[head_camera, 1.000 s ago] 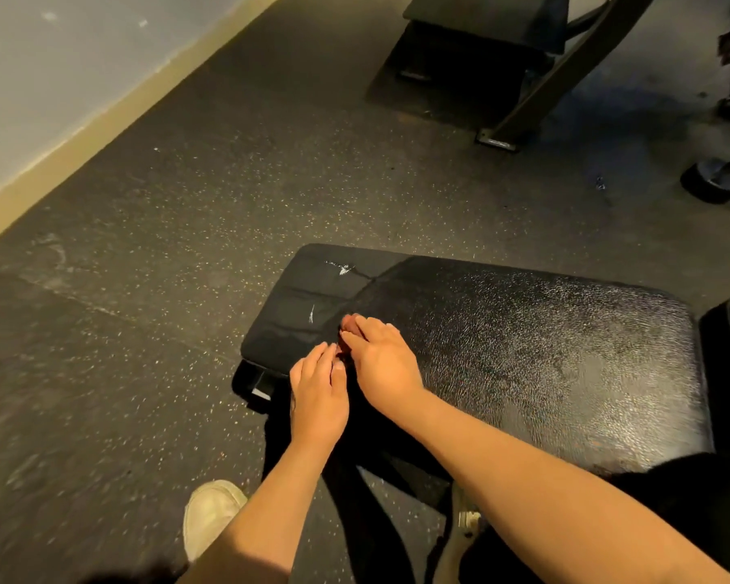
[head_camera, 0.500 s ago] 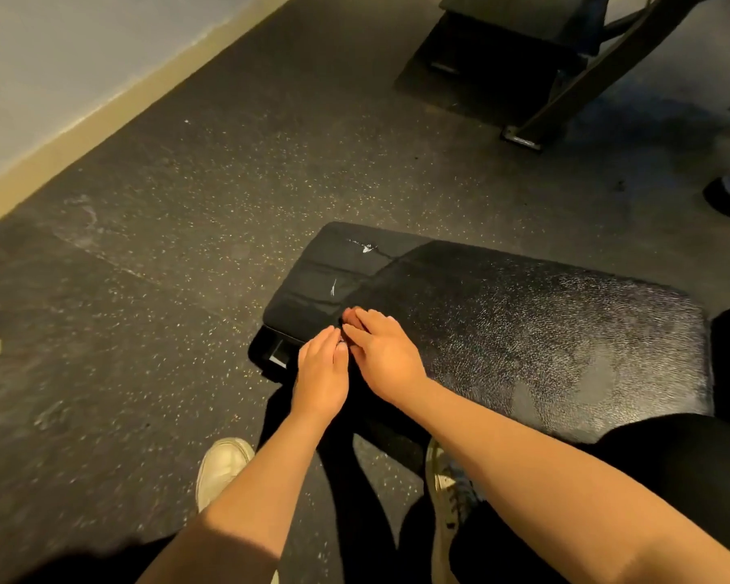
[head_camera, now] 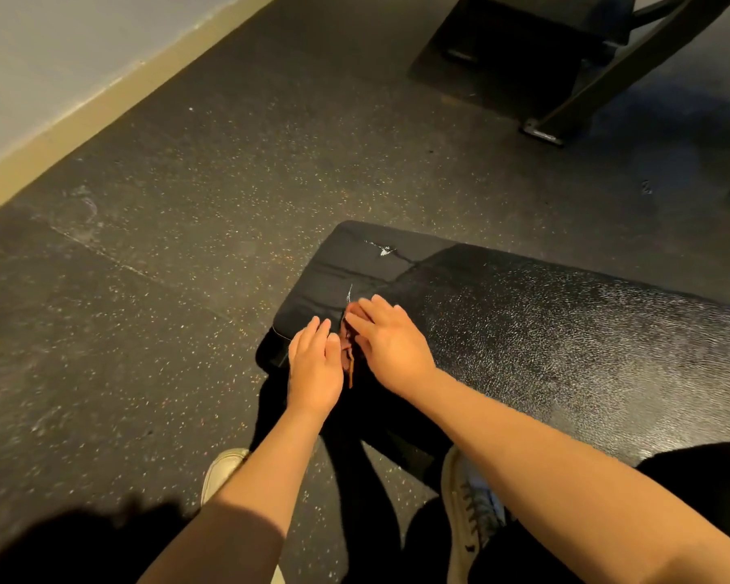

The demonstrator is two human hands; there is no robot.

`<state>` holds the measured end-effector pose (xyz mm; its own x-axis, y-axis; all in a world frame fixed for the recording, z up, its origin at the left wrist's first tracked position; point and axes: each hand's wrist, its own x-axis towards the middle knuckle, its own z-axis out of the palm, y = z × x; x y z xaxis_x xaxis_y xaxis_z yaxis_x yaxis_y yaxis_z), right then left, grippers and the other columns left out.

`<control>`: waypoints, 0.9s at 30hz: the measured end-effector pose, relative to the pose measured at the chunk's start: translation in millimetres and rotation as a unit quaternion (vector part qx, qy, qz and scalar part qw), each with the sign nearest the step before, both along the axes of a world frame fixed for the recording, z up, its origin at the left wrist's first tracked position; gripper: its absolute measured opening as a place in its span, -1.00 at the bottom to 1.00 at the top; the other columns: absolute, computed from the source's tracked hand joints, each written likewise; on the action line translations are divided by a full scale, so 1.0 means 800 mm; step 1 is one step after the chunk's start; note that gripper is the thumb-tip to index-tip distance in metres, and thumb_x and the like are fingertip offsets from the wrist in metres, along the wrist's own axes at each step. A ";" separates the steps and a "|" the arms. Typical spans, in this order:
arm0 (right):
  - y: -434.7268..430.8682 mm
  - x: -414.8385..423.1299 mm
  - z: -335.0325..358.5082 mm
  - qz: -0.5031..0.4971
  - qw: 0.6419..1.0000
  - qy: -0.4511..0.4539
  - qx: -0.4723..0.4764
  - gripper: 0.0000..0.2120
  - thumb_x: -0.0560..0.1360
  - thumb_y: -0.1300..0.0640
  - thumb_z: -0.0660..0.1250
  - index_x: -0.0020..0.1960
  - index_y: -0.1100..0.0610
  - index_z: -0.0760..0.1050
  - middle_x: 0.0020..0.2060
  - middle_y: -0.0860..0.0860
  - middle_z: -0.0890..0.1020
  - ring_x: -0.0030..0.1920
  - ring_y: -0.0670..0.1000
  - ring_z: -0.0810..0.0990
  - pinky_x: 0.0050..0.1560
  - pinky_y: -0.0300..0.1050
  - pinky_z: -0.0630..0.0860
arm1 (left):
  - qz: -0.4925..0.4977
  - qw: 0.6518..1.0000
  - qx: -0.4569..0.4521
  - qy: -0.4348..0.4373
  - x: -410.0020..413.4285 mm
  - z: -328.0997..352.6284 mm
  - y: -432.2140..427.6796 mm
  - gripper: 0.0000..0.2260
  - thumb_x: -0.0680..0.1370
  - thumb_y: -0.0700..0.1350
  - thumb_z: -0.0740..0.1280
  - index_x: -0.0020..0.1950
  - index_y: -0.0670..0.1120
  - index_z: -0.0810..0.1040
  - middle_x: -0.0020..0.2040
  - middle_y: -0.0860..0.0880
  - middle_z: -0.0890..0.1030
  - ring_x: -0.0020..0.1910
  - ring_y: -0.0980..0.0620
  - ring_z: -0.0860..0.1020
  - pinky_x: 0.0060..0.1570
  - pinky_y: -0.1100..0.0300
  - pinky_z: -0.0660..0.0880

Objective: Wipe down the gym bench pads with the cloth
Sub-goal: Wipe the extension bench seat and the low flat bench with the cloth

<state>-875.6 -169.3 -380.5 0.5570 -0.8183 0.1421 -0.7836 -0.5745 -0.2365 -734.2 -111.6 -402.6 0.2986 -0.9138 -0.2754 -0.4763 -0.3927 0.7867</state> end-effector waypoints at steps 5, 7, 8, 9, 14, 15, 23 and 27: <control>-0.033 0.008 0.001 -0.083 0.997 -0.004 -0.005 -0.78 0.55 0.10 0.20 0.10 0.14 0.54 0.14 0.03 0.51 0.14 0.12 0.44 0.03 0.03 0.40 | 0.001 1.000 -0.006 0.007 0.006 -0.006 -0.002 -0.59 0.73 -0.01 0.03 0.55 -0.02 0.36 0.58 0.05 0.27 0.55 0.13 0.05 0.51 0.15 0.03; -0.018 0.026 -0.006 -0.050 0.998 -0.034 0.011 -0.76 0.55 0.08 0.19 0.07 0.15 0.57 0.16 0.01 0.53 0.15 0.09 0.47 0.08 0.03 0.42 | 0.009 1.000 -0.018 -0.010 0.009 -0.010 -0.007 -0.60 0.72 -0.03 0.04 0.54 -0.04 0.39 0.56 0.02 0.32 0.54 0.09 0.10 0.47 0.23 0.03; -0.011 0.032 -0.011 -0.025 0.998 -0.046 0.016 -0.75 0.55 0.10 0.19 0.10 0.15 0.59 0.18 0.00 0.53 0.17 0.08 0.48 0.11 0.03 0.42 | 0.015 1.000 -0.021 -0.015 0.010 -0.012 -0.010 -0.60 0.72 -0.04 0.04 0.54 -0.06 0.39 0.55 0.02 0.34 0.54 0.08 0.11 0.46 0.25 0.02; -0.007 0.034 -0.015 -0.001 0.998 -0.052 0.018 -0.75 0.56 0.13 0.21 0.14 0.16 0.60 0.21 0.01 0.54 0.20 0.08 0.48 0.14 0.02 0.41 | 0.024 0.999 -0.020 -0.012 0.011 -0.013 -0.013 -0.59 0.72 -0.03 0.04 0.54 -0.07 0.38 0.55 0.02 0.34 0.54 0.08 0.11 0.46 0.26 0.02; -0.058 0.014 -0.004 -0.018 1.000 -0.007 -0.015 -0.82 0.47 0.26 0.23 0.02 0.11 0.53 0.02 -0.03 0.49 0.06 0.09 0.45 -0.04 0.07 0.45 | 0.041 0.999 -0.013 0.016 0.010 -0.014 -0.022 -0.59 0.72 -0.01 0.03 0.55 -0.04 0.37 0.55 0.08 0.33 0.54 0.12 0.08 0.52 0.17 0.03; -0.069 0.013 -0.002 -0.061 0.998 -0.013 -0.017 -0.84 0.45 0.28 0.25 -0.03 0.11 0.52 -0.02 -0.02 0.48 0.01 0.10 0.45 -0.07 0.06 0.45 | 0.040 0.999 -0.016 0.013 0.010 -0.014 -0.021 -0.59 0.72 -0.01 0.03 0.54 -0.05 0.38 0.55 0.07 0.34 0.53 0.12 0.09 0.53 0.14 0.04; -0.022 0.049 -0.024 0.021 0.998 -0.053 0.026 -0.72 0.56 0.14 0.24 0.23 0.10 0.59 0.15 0.01 0.56 0.08 0.09 0.52 0.02 0.00 0.47 | 0.077 0.996 -0.034 0.022 0.017 -0.010 -0.026 -0.59 0.73 -0.04 0.00 0.49 -0.09 0.45 0.48 -0.01 0.45 0.50 0.09 0.23 0.50 0.19 0.10; -0.050 0.027 -0.011 0.007 1.000 0.004 -0.006 -0.76 0.51 0.20 0.18 0.07 0.10 0.57 0.04 -0.02 0.53 0.05 0.10 0.46 -0.05 0.07 0.44 | 0.057 0.998 -0.025 0.007 0.018 -0.018 -0.021 -0.56 0.72 0.04 -0.02 0.51 -0.03 0.43 0.50 0.07 0.41 0.51 0.10 0.20 0.40 0.34 0.04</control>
<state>-854.1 -209.4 -389.2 0.5692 -0.8088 0.1480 -0.7774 -0.5880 -0.2235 -719.8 -128.0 -417.3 0.3973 -0.8868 -0.2362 -0.4194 -0.4044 0.8128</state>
